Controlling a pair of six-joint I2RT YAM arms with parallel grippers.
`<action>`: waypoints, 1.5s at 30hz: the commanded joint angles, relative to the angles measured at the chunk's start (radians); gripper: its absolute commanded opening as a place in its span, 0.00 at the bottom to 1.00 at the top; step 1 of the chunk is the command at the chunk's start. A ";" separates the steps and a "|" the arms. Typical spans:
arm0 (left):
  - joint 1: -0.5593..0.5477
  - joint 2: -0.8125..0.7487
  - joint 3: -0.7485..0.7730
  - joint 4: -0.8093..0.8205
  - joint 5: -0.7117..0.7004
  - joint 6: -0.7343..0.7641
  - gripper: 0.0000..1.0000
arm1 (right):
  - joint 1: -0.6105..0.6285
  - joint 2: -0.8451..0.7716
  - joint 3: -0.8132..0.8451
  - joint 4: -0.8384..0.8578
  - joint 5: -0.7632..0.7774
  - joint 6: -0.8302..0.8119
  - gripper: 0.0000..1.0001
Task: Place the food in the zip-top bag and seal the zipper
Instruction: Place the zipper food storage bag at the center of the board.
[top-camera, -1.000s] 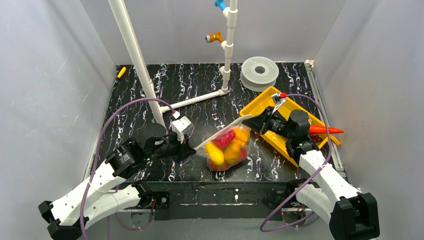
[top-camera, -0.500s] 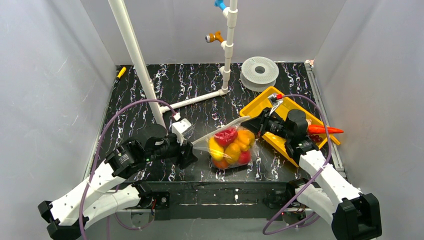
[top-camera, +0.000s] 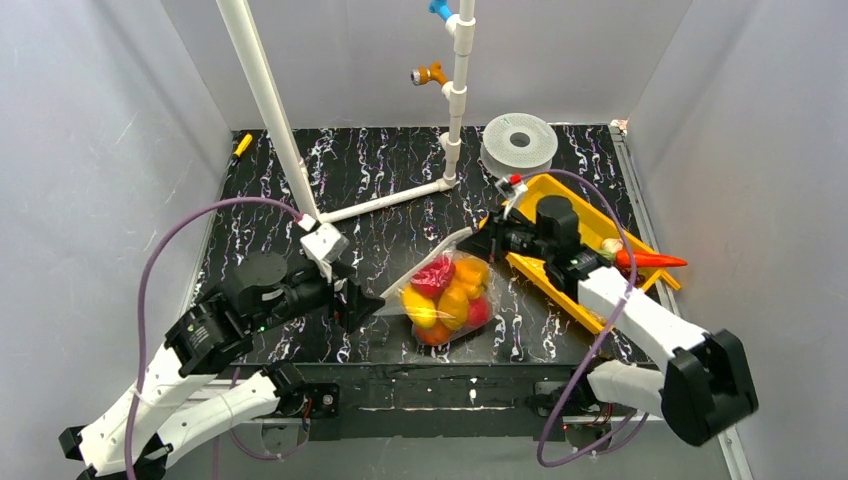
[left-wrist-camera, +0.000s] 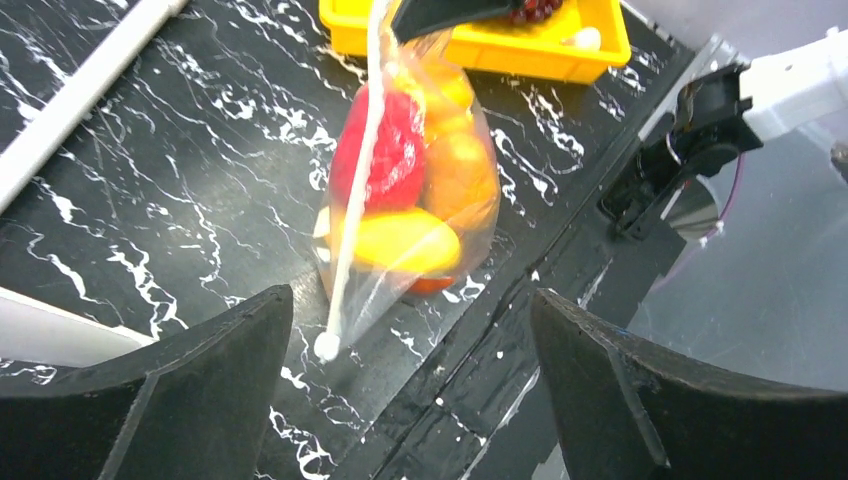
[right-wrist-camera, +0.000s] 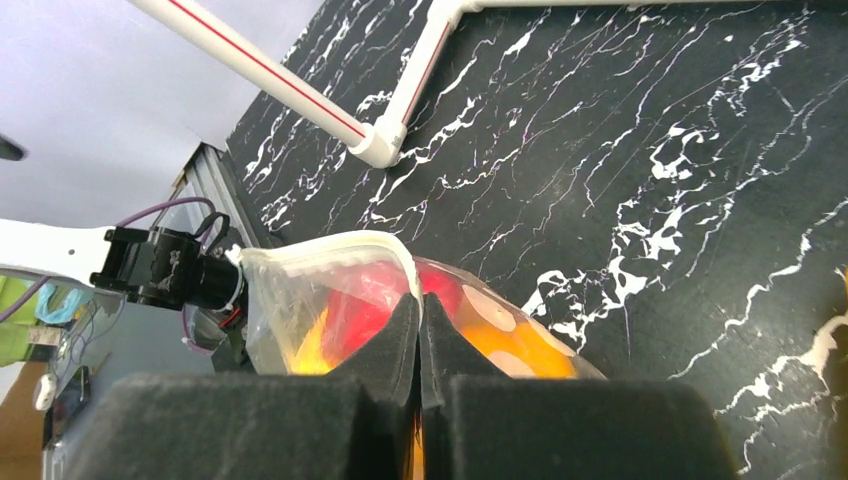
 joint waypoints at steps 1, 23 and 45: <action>0.002 -0.034 0.023 -0.020 -0.098 -0.007 0.88 | 0.067 0.130 0.160 -0.064 0.064 -0.020 0.01; 0.002 -0.131 0.043 -0.082 -0.220 0.024 0.91 | 0.126 0.652 0.667 -0.458 0.292 0.023 0.24; 0.003 -0.189 0.033 -0.080 -0.266 -0.044 0.93 | 0.279 0.799 0.790 -0.466 0.434 0.107 0.21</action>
